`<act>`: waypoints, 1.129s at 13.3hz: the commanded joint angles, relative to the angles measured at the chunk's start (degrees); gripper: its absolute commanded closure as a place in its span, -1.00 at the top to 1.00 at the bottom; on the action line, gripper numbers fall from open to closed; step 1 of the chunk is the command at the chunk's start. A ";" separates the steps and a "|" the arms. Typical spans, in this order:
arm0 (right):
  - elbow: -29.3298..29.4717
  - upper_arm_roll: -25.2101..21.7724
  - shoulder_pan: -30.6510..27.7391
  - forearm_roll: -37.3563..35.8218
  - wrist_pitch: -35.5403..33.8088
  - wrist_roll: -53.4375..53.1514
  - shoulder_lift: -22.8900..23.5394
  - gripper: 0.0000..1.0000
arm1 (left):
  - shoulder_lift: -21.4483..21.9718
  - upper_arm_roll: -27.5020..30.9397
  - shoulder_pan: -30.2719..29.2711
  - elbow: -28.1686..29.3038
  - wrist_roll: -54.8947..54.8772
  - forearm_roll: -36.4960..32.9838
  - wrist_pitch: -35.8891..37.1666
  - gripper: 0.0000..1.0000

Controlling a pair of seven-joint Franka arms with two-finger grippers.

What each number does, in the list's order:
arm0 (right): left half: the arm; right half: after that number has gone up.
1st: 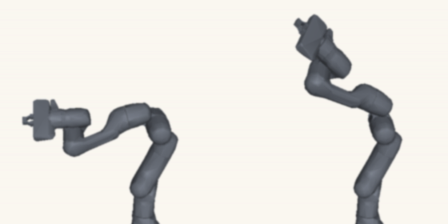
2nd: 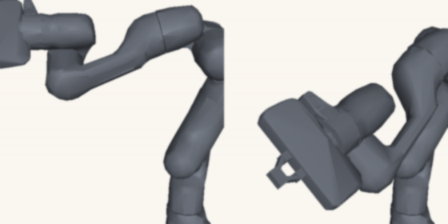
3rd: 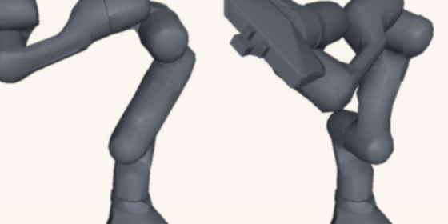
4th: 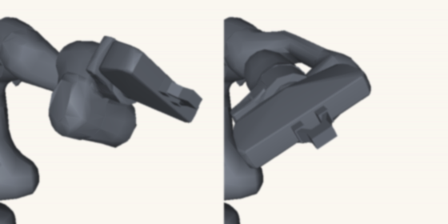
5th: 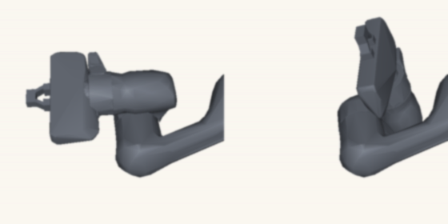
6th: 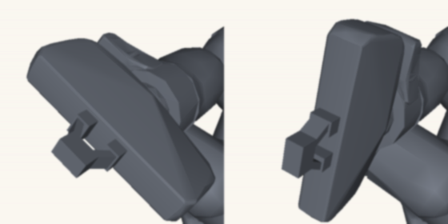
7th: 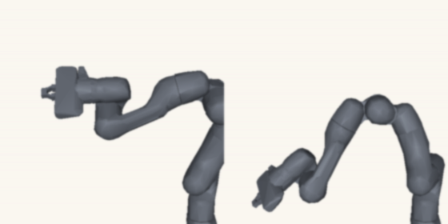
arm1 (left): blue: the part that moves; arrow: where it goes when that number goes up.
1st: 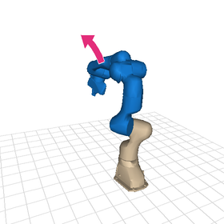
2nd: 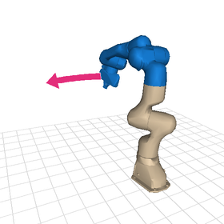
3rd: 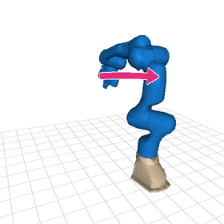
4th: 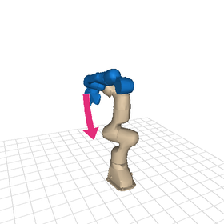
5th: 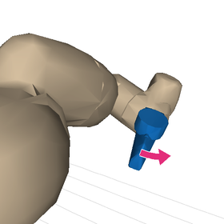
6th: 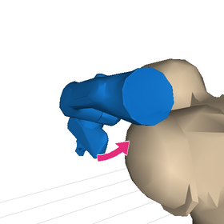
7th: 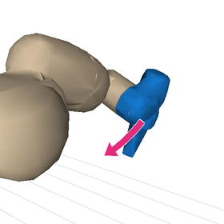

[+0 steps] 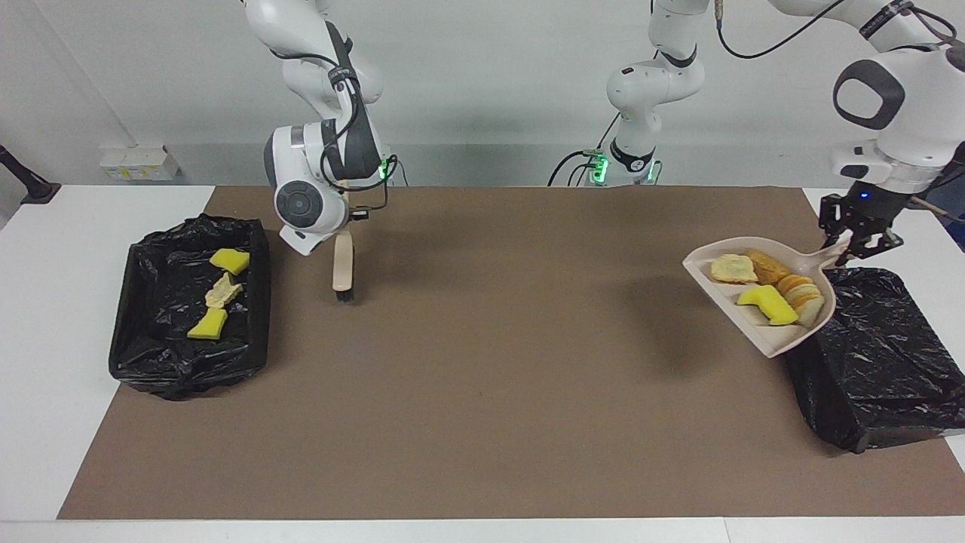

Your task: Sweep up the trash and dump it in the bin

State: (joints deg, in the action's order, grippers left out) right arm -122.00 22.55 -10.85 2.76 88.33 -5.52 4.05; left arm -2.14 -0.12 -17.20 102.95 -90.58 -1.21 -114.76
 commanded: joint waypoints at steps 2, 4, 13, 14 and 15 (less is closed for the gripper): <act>-1.31 0.30 8.45 7.32 3.25 -7.38 -2.38 -1.00 | -11.46 -0.93 -7.31 -15.55 -7.66 -2.90 1.55 -1.00; -1.05 0.30 13.37 12.42 5.00 -13.08 -2.64 -1.00 | -18.05 -0.93 -8.81 -24.69 -11.18 -5.98 1.29 -1.00; -1.84 0.30 31.77 18.07 13.89 -26.65 1.48 -1.00 | -25.64 -0.93 -7.68 -32.20 -14.62 -35.06 -7.06 -1.00; -1.75 0.30 31.68 18.07 13.63 -26.30 2.01 -1.00 | -25.64 -0.76 -7.33 -32.11 -14.62 -36.30 -6.97 -1.00; -1.84 0.30 31.77 18.07 13.45 -25.34 1.92 -1.00 | -25.64 -0.67 -7.32 -32.11 -14.62 -37.80 -6.71 -1.00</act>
State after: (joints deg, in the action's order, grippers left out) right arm -123.42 23.04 21.27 19.30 101.20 -32.35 5.63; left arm -26.91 -1.35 -25.28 72.70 -104.59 -35.65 -121.81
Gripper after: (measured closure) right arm 0.740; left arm 0.687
